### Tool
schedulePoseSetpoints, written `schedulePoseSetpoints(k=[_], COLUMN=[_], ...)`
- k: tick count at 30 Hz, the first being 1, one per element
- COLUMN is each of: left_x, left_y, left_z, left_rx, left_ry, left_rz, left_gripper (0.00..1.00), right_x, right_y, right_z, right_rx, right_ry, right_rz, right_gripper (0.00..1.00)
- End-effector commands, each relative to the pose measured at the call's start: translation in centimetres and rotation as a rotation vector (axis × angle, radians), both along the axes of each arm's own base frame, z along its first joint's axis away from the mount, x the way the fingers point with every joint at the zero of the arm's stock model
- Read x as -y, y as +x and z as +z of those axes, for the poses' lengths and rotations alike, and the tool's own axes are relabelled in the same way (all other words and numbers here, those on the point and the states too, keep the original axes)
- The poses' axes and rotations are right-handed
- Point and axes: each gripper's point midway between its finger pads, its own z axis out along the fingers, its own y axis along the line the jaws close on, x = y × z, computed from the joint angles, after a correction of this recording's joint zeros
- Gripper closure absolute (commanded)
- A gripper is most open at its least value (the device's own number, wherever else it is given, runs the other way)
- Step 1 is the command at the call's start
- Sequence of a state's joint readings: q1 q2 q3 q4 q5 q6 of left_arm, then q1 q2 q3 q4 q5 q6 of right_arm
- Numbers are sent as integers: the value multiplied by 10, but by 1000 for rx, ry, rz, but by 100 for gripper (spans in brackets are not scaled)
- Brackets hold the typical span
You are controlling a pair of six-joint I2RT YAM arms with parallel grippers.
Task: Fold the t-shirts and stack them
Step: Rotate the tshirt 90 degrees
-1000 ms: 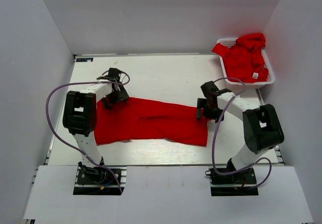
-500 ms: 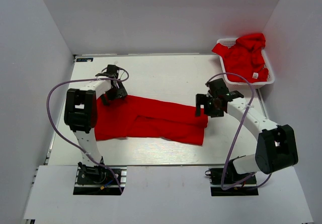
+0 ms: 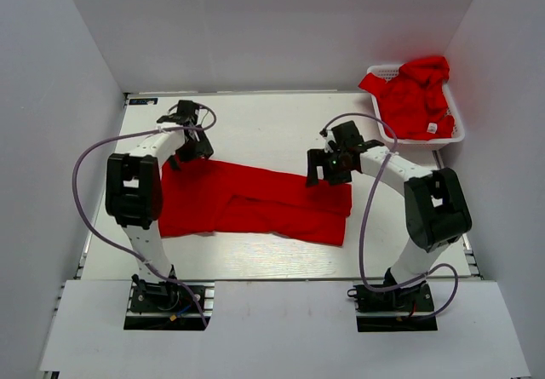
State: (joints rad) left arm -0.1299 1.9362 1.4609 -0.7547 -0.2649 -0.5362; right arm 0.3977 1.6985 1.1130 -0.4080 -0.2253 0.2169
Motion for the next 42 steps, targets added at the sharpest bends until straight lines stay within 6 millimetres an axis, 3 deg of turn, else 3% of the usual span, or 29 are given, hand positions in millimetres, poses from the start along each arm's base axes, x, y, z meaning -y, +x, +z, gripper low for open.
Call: schedulePoseSetpoints(k=[1, 3, 6, 10, 11, 12, 13, 14, 15, 16, 17, 19, 20, 21, 22, 23, 24, 25, 26, 27, 28, 31, 36, 39, 42], left_x=[13, 21, 24, 23, 29, 34, 37, 52, 57, 67, 82, 114, 135, 156, 182, 198, 218, 243, 251, 276, 288, 309, 295, 292, 286], left_y=[-34, -54, -58, -37, -15, -10, 2, 29, 40, 55, 91, 118, 151, 163, 192, 197, 200, 206, 210, 205, 213, 216, 229, 236, 243], left_z=[7, -12, -26, -41, -32, -49, -52, -42, -65, -71, -53, -60, -63, -66, -37, -46, -62, -55, -50, -43, -33, -20, -8, 22, 78], left_rx=[-32, -73, -87, -105, -68, -104, -93, -38, -57, -43, 37, 62, 117, 144, 265, 291, 310, 386, 428, 457, 520, 578, 642, 705, 810], left_ry=[-71, -122, -141, -115, -134, -130, -135, -165, -175, -191, -237, -279, -314, -333, -388, -434, -488, -607, -656, -688, -684, -649, -561, -524, -477], left_rz=[12, 4, 7, 6, -12, -43, -61, -102, -137, -170, -208, -303, -340, -395, -457, -486, -509, -531, -541, -573, -595, -616, -571, -586, -598], left_gripper=[0, 0, 0, 0, 0, 0, 0, 0, 0, 0, 0, 0, 0, 0, 0, 0, 0, 0, 0, 0, 0, 0, 0, 0, 0], right_x=[-7, -6, -1, 7, 11, 10, 10, 11, 8, 8, 5, -5, -10, -21, -28, -30, -41, -46, -53, -60, -70, -97, -102, -96, -96], right_y=[18, 16, 8, -7, -14, -20, -23, -32, -39, -45, -51, -67, -75, -82, -93, -99, -95, -108, -99, -93, -102, -100, -93, -80, -59], right_z=[5, -3, -15, -33, -39, -40, -42, -47, -48, -50, -52, -51, -54, -48, -49, -55, -47, -50, -49, -42, -41, -29, -21, -13, 9], right_rx=[32, 14, -20, -70, -95, -107, -112, -127, -141, -145, -142, -177, -173, -192, -192, -225, -213, -235, -202, -174, -198, -145, -81, -25, 95], right_ry=[7, -2, -30, -69, -79, -76, -80, -91, -83, -83, -86, -54, -53, -15, -19, -18, -2, -23, -42, -45, -18, 37, 10, -59, -102], right_rz=[-18, -13, -6, 10, 14, 34, 55, 81, 107, 143, 193, 275, 370, 424, 514, 542, 573, 643, 684, 722, 767, 839, 811, 757, 674], right_gripper=[10, 10, 10, 10, 10, 10, 10, 10, 10, 10, 10, 10, 10, 10, 10, 10, 10, 10, 10, 10, 10, 10, 10, 10, 10])
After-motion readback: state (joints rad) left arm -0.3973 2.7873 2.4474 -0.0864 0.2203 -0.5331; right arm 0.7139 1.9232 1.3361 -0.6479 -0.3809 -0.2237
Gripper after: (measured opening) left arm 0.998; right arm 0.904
